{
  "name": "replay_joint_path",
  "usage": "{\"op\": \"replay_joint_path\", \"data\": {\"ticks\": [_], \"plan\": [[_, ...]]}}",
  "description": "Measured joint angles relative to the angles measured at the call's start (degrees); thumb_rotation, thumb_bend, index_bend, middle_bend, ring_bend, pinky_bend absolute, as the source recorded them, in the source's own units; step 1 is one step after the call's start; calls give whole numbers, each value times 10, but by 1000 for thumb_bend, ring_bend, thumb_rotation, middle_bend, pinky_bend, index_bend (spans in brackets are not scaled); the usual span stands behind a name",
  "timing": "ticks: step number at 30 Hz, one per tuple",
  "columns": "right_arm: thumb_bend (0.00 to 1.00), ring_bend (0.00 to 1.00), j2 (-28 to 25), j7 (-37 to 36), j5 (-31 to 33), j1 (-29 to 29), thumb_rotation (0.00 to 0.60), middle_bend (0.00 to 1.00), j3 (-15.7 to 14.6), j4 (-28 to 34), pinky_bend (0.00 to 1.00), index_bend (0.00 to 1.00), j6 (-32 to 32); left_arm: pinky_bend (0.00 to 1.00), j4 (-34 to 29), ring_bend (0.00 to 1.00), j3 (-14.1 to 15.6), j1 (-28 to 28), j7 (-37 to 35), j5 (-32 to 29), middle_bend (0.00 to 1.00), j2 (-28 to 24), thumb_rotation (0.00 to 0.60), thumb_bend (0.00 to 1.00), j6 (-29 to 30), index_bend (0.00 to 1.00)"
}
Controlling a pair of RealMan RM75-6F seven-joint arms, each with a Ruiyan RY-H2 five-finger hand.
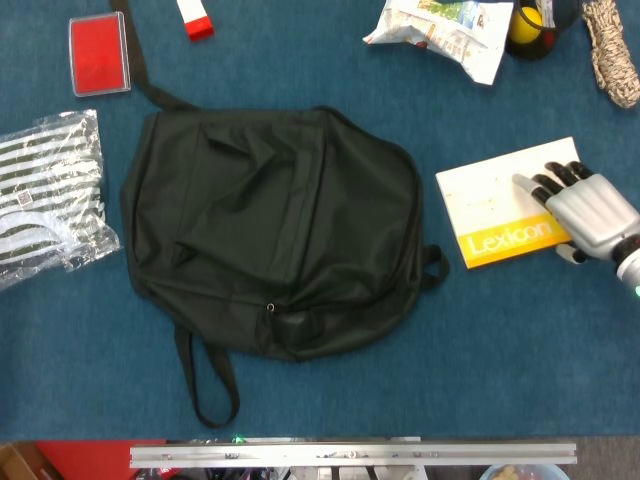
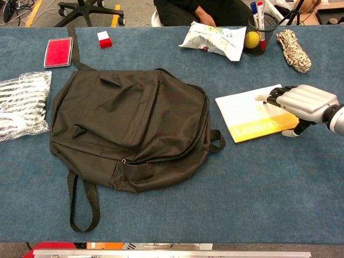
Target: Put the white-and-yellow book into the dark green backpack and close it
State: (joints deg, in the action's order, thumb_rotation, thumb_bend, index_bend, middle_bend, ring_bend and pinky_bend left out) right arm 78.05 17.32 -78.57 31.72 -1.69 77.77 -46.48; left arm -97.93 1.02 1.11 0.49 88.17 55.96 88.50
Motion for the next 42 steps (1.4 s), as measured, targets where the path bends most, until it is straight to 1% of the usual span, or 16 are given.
{"op": "replay_joint_path", "data": {"ticks": [13, 21, 29, 38, 42], "plan": [[208, 90, 16, -7, -30, -13, 600, 196, -13, -27, 154, 0, -37, 269, -1, 328, 1, -1, -5, 1, 349, -3, 600, 215, -4, 347], [204, 90, 21, -10, -34, -20, 600, 196, -19, -37, 154, 0, -42, 268, -1, 328, 3, -2, -9, 3, 349, -5, 600, 215, -7, 347], [211, 101, 28, -12, -30, -21, 600, 207, -16, -47, 166, 2, -41, 269, 0, 328, 3, -2, -10, 2, 349, -4, 600, 215, -6, 347], [255, 123, 33, -14, -29, -19, 600, 217, -12, -53, 189, 21, -39, 269, 2, 328, 2, -1, -11, 0, 349, -3, 600, 215, -6, 347], [271, 141, 37, -18, -35, -20, 600, 230, -13, -60, 208, 45, -46, 268, 2, 328, 2, -1, -11, 0, 349, -3, 600, 215, -6, 347]]}}
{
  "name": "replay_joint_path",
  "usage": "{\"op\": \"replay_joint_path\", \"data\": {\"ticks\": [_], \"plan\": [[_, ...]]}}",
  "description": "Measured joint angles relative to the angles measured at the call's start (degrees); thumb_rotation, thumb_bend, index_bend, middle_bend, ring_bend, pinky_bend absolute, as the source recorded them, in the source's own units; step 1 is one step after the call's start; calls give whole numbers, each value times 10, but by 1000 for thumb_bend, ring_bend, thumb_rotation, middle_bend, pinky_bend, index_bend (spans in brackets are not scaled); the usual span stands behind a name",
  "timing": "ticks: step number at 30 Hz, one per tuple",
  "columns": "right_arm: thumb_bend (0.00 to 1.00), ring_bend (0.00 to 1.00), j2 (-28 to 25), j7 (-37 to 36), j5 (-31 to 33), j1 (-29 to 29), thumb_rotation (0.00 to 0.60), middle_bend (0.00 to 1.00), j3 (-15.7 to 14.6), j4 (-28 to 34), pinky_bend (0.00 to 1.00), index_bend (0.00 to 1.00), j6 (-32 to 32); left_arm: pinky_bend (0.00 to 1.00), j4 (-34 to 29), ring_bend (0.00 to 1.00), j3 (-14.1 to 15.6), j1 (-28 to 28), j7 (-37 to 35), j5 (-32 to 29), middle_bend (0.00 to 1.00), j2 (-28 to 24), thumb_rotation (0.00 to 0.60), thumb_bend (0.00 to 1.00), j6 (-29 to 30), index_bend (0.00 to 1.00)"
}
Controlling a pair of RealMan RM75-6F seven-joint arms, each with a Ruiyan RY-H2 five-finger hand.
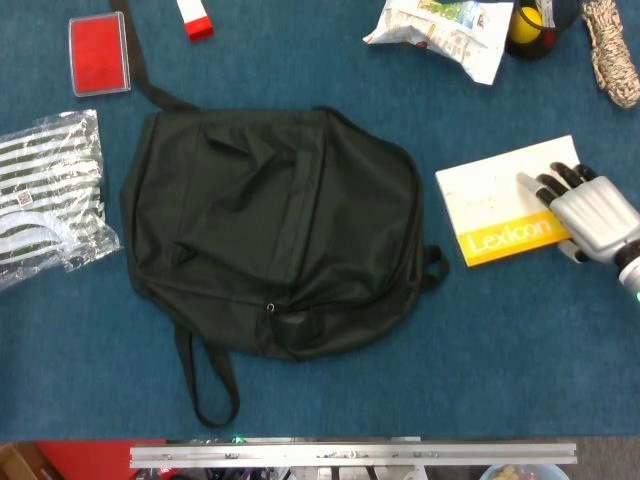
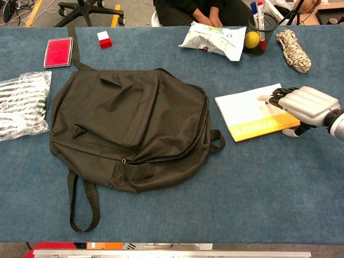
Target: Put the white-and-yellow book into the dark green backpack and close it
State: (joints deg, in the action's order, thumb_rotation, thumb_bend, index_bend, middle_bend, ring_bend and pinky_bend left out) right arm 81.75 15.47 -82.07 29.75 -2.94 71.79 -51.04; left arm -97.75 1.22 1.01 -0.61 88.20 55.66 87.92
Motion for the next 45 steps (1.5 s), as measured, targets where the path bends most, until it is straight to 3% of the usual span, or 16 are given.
{"op": "replay_joint_path", "data": {"ticks": [3, 12, 18, 21, 31, 39, 45], "plan": [[305, 155, 5, -9, -10, -2, 600, 242, -2, -10, 223, 69, -8, 269, -1, 328, 0, 0, 0, 1, 349, 0, 600, 215, 1, 347], [538, 202, 21, -46, -34, -5, 600, 281, -2, -39, 278, 136, -35, 269, -5, 328, 0, -2, -5, 4, 349, -3, 600, 215, 0, 347], [609, 224, 40, -62, -41, -3, 600, 308, 12, -59, 305, 196, -57, 268, -9, 328, -1, -5, -6, 5, 349, -5, 600, 215, -4, 347], [607, 235, 50, -64, -40, -1, 600, 323, 21, -67, 316, 253, -63, 269, -10, 328, -1, -6, -7, 5, 349, -6, 600, 215, -5, 347], [412, 345, 87, -49, -24, 2, 600, 431, 54, -91, 449, 478, -93, 268, -10, 328, -2, -8, -14, 2, 349, -9, 600, 215, -9, 346], [411, 431, 97, -36, -19, -1, 600, 495, 65, -100, 524, 601, -116, 269, -8, 328, -4, -11, -22, 4, 349, -13, 600, 215, -9, 344], [478, 444, 92, -22, -7, -1, 600, 506, 69, -95, 547, 616, -108, 268, -8, 328, -6, -16, -25, 6, 349, -16, 600, 215, -11, 344]]}}
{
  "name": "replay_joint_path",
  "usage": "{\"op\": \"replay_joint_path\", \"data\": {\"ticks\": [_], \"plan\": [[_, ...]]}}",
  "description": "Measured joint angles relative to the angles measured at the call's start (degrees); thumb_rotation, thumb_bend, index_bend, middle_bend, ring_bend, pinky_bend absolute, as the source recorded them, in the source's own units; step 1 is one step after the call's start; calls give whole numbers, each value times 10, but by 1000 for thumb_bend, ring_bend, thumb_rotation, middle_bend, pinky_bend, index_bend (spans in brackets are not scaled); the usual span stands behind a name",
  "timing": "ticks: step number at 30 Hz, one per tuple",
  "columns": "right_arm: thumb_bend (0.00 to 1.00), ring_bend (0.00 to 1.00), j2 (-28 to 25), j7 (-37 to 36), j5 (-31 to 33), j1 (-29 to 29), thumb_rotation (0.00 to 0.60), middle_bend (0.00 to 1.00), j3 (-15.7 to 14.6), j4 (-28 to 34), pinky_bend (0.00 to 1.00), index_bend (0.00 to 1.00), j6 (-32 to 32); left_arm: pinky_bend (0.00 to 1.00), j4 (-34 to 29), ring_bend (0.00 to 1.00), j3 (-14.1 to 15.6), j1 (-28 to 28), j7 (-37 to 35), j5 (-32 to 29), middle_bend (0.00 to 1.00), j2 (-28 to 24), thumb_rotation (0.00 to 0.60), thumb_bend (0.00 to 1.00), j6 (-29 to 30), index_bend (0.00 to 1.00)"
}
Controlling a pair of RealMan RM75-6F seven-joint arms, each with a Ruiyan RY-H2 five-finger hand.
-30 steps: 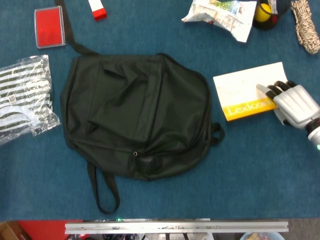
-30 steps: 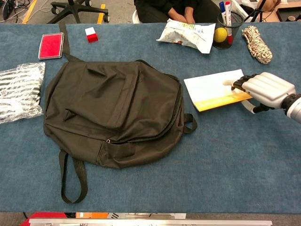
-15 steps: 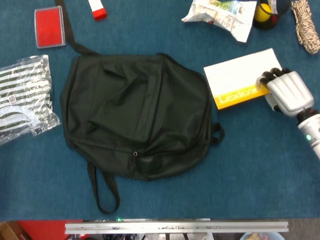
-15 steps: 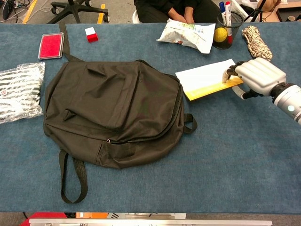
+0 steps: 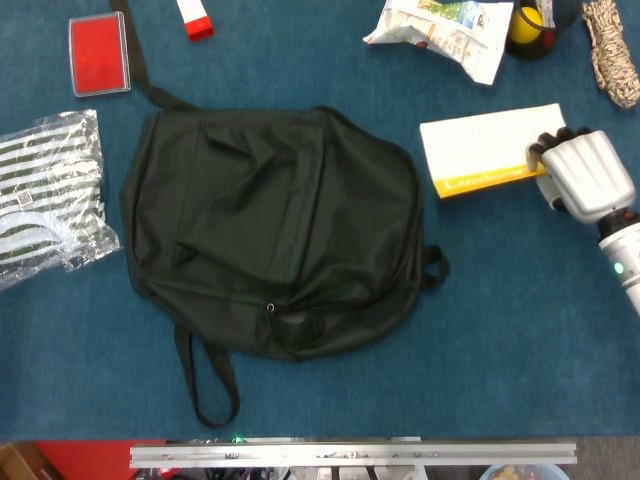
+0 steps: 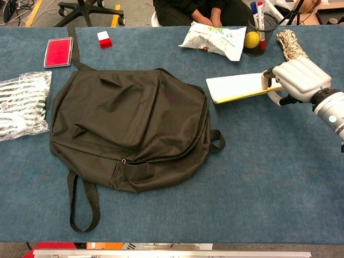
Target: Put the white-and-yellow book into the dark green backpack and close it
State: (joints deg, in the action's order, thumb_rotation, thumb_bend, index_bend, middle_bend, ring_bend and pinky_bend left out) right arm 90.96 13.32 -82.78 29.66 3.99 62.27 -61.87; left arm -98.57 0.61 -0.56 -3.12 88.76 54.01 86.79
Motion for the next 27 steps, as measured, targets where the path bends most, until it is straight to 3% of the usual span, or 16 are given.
{"op": "replay_joint_path", "data": {"ticks": [5, 13, 27], "plan": [[562, 493, -1, 8, 4, 2, 600, 541, 6, 5, 605, 679, -3, 269, 1, 328, -1, -3, 0, 2, 348, -2, 600, 214, -2, 344], [576, 518, -18, 16, 10, -3, 600, 574, 16, 25, 613, 715, -24, 269, 3, 328, -6, -19, 4, 8, 348, -9, 600, 215, -15, 344], [576, 548, -86, 47, 33, -24, 600, 607, 55, 123, 626, 741, -88, 266, 0, 328, -13, -119, -2, 70, 346, -24, 600, 215, -119, 343]]}}
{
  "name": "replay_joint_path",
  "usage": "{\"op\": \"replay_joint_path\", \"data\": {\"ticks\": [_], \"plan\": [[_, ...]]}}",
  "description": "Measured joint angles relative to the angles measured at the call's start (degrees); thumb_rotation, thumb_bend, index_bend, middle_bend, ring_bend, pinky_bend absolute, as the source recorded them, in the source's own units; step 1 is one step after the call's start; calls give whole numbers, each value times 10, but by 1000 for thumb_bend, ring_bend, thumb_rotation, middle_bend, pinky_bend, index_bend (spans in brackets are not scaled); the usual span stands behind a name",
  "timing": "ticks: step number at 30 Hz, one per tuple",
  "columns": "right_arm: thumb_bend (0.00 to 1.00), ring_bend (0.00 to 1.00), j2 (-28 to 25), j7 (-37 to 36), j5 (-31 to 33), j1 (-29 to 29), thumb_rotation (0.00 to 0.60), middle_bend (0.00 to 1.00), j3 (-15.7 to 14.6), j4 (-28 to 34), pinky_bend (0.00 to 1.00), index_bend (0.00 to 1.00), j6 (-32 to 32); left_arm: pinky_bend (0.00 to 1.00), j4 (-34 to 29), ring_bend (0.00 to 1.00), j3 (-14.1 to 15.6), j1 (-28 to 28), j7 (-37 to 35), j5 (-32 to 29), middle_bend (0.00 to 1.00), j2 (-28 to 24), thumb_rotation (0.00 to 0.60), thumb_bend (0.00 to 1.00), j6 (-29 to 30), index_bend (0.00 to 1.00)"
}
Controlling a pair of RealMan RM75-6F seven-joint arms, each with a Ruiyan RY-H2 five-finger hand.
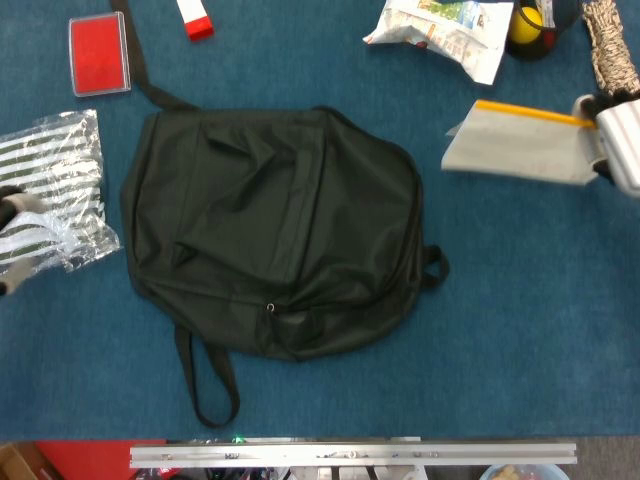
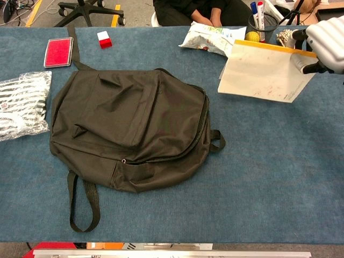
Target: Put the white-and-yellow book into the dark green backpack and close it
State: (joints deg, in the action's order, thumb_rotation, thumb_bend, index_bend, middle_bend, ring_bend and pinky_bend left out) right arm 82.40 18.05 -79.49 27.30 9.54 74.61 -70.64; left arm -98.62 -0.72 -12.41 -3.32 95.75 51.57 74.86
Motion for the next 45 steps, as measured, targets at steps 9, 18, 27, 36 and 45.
{"op": "replay_joint_path", "data": {"ticks": [9, 18, 27, 36, 45], "plan": [[576, 548, -32, 10, 21, -13, 600, 608, 19, 40, 627, 742, -26, 256, 0, 328, 5, -103, -23, 82, 336, 12, 600, 215, -97, 344], [575, 548, -41, 8, 28, -21, 600, 608, 21, 48, 627, 744, -36, 247, 9, 316, 20, -203, -39, 163, 308, 64, 600, 215, -173, 315], [574, 548, -46, -2, 28, -26, 600, 608, 23, 52, 627, 749, -43, 244, 9, 264, 25, -256, 17, 173, 266, 130, 600, 215, -233, 282], [572, 548, -50, -12, 27, -29, 600, 608, 22, 52, 627, 749, -47, 225, 3, 251, 4, -298, 82, 127, 256, 190, 600, 214, -284, 279], [572, 548, -48, -14, 29, -28, 600, 608, 23, 50, 627, 750, -44, 163, 2, 147, -10, -349, 123, 105, 165, 215, 600, 215, -329, 278]]}}
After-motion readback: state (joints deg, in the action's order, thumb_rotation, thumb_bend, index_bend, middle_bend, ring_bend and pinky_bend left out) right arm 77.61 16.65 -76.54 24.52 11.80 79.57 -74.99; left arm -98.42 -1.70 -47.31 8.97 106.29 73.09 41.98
